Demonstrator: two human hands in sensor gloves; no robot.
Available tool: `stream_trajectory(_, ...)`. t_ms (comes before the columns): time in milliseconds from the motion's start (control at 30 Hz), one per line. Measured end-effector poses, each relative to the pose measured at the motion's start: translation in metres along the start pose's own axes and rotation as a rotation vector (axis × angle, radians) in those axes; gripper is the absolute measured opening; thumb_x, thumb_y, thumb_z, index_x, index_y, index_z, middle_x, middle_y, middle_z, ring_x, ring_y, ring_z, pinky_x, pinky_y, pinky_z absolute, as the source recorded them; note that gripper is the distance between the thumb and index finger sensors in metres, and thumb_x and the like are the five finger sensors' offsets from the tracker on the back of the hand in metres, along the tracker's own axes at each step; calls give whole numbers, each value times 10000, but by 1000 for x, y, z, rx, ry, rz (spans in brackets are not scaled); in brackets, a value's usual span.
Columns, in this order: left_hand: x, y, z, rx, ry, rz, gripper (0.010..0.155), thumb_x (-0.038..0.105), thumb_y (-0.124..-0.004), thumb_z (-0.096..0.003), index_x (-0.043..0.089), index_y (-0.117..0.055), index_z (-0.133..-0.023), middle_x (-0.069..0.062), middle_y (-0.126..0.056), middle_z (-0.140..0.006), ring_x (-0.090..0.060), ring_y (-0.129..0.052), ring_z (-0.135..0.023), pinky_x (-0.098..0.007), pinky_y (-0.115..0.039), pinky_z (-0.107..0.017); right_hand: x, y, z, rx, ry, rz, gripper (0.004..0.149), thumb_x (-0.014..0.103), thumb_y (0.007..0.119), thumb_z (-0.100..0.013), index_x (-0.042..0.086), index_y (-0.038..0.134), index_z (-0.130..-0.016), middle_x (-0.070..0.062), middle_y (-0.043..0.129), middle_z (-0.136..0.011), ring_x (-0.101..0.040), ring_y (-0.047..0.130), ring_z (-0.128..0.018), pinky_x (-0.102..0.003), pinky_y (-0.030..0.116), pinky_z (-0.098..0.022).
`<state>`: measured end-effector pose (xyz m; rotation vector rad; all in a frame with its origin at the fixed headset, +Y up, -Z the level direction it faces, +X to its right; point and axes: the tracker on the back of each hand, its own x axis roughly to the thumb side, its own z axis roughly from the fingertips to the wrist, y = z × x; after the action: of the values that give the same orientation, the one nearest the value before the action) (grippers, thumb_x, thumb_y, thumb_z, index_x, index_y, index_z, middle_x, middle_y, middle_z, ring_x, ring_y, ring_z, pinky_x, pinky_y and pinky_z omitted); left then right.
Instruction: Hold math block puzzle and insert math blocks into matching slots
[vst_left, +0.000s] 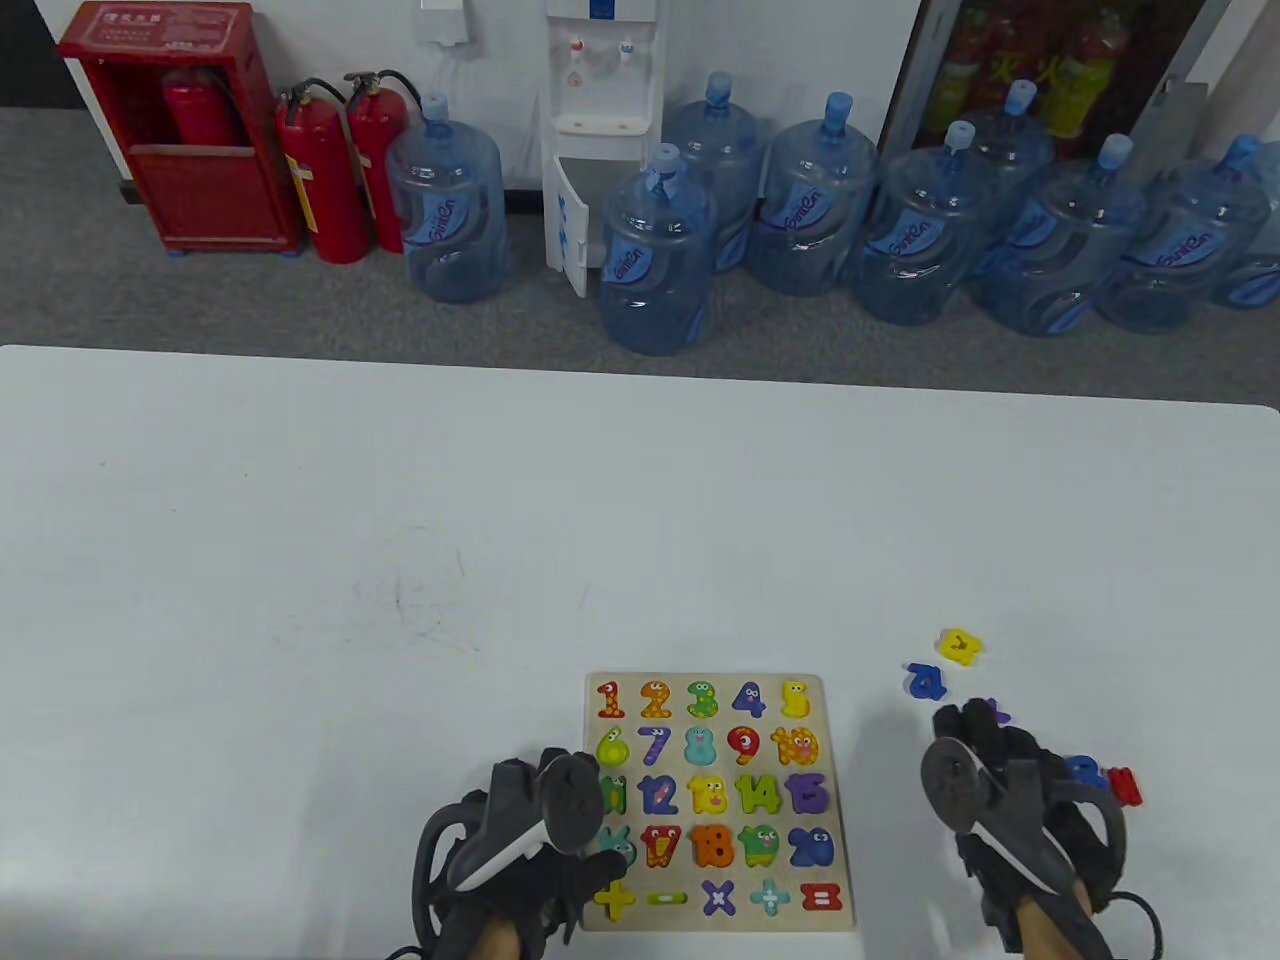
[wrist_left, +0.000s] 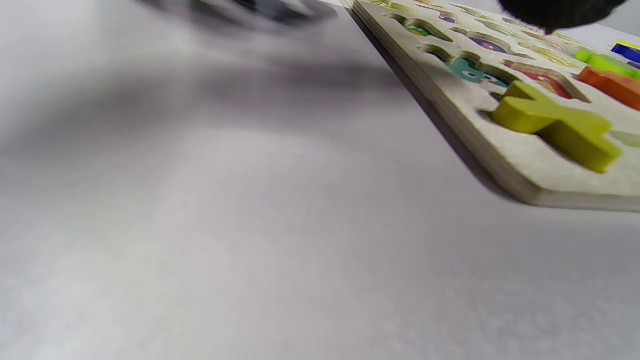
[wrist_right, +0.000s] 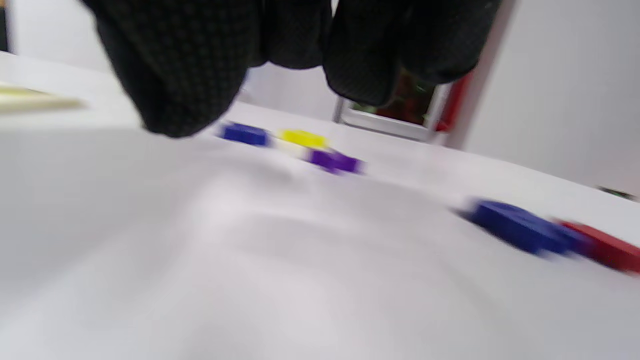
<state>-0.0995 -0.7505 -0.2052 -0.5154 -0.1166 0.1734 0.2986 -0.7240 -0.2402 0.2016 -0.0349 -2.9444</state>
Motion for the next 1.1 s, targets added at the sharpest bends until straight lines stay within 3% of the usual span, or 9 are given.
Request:
stream_trajectory(67, 0, 1, 1, 6, 11, -23, 872, 632, -656, -350, 309, -269, -1062, 25, -222, -1131, -439, -290, -1085, -718, -404, -732, -20, 6, -1, 100, 73, -53, 794, 327, 855, -280, 293, 498, -988, -26, 393, -1078, -348, 616, -947, -495, 611, -684)
stream_trajectory(200, 0, 1, 1, 14, 5, -25, 873, 632, -657, -350, 310, -267, -1062, 25, -220, -1131, -437, -285, -1087, -717, -403, -734, -46, 13, -4, 83, 196, -24, 822, 301, 883, -262, 268, 502, -988, -56, 409, -1071, -355, 633, -938, -481, 642, -662)
stream_trajectory(433, 1, 1, 1, 6, 2, -20, 873, 631, -657, -350, 310, -267, -1062, 27, -219, -1130, -444, -289, -1084, -717, -404, -733, -56, 34, -15, 208, 260, 21, 791, 235, 788, -329, 288, 374, -1001, -52, 310, -1081, -379, 510, -977, -468, 601, -689)
stream_trajectory(533, 1, 1, 1, 8, -1, -18, 872, 631, -657, -350, 311, -267, -1061, 27, -219, -1130, -444, -289, -1084, -717, -405, -733, -57, 40, -17, 242, 265, 31, 712, 200, 761, -335, 321, 465, -970, -56, 419, -1061, -350, 556, -954, -447, 625, -670)
stream_trajectory(633, 1, 0, 1, 6, -3, -17, 873, 631, -657, -350, 311, -267, -1061, 27, -220, -1130, -443, -290, -1085, -715, -405, -734, -54, 33, -13, 140, 269, 33, 639, 220, 797, -319, 326, 619, -924, -32, 581, -1017, -298, 685, -893, -419, 685, -625)
stream_trajectory(833, 2, -1, 1, 0, -9, -20, 871, 630, -657, -351, 311, -266, -1061, 25, -220, -1130, -445, -291, -1083, -716, -407, -732, -47, 27, -8, 75, 245, 9, 597, 250, 860, -271, 267, 751, -857, -69, 761, -892, -231, 882, -702, -369, 796, -505)
stream_trajectory(1100, 2, -1, 1, -4, -8, -19, 870, 630, -656, -351, 310, -268, -1061, 26, -222, -1130, -444, -293, -1083, -715, -408, -733, -43, 25, -6, 74, 213, -22, 617, 358, 886, -220, 192, 818, -810, -107, 871, -771, -203, 961, -533, -332, 846, -378)
